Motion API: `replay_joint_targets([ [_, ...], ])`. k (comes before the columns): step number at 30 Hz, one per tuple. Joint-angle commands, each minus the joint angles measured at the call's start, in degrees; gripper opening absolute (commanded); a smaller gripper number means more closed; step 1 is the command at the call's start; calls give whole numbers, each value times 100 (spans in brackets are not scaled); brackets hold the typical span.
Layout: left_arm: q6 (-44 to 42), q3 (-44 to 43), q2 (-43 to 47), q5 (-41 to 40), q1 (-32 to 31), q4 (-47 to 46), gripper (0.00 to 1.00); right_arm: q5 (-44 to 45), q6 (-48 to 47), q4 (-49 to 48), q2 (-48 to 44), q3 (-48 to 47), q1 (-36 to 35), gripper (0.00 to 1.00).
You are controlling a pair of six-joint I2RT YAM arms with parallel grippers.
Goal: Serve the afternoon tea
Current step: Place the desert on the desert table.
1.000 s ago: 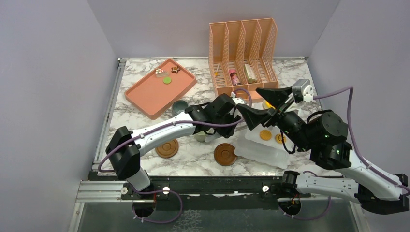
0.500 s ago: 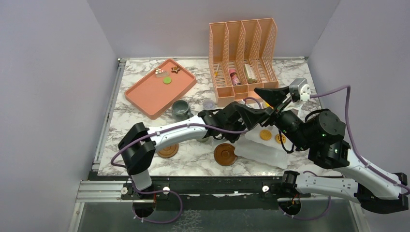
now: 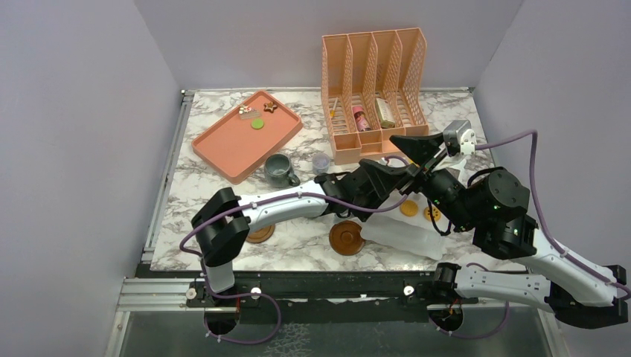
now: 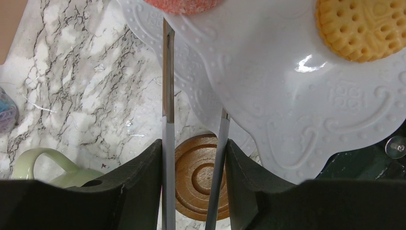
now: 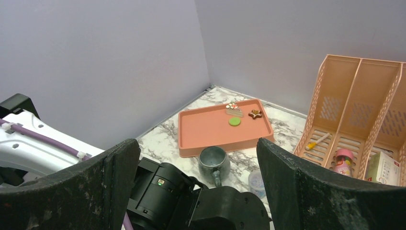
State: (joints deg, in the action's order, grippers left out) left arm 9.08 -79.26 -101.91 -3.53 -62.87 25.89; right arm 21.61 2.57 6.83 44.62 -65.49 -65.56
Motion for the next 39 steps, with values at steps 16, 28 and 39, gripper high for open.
replay_joint_targets([
  [16, -124, -15, 144, -192, -85, -237, 45, 90, 34, 11, -36, -71, 17, 97],
  [28, -143, 76, 244, -252, -85, -148, 49, 55, 48, -18, 4, -69, 17, 97],
  [39, -170, 95, 270, -297, -83, -49, 52, 45, 47, -33, -1, -52, 17, 97],
])
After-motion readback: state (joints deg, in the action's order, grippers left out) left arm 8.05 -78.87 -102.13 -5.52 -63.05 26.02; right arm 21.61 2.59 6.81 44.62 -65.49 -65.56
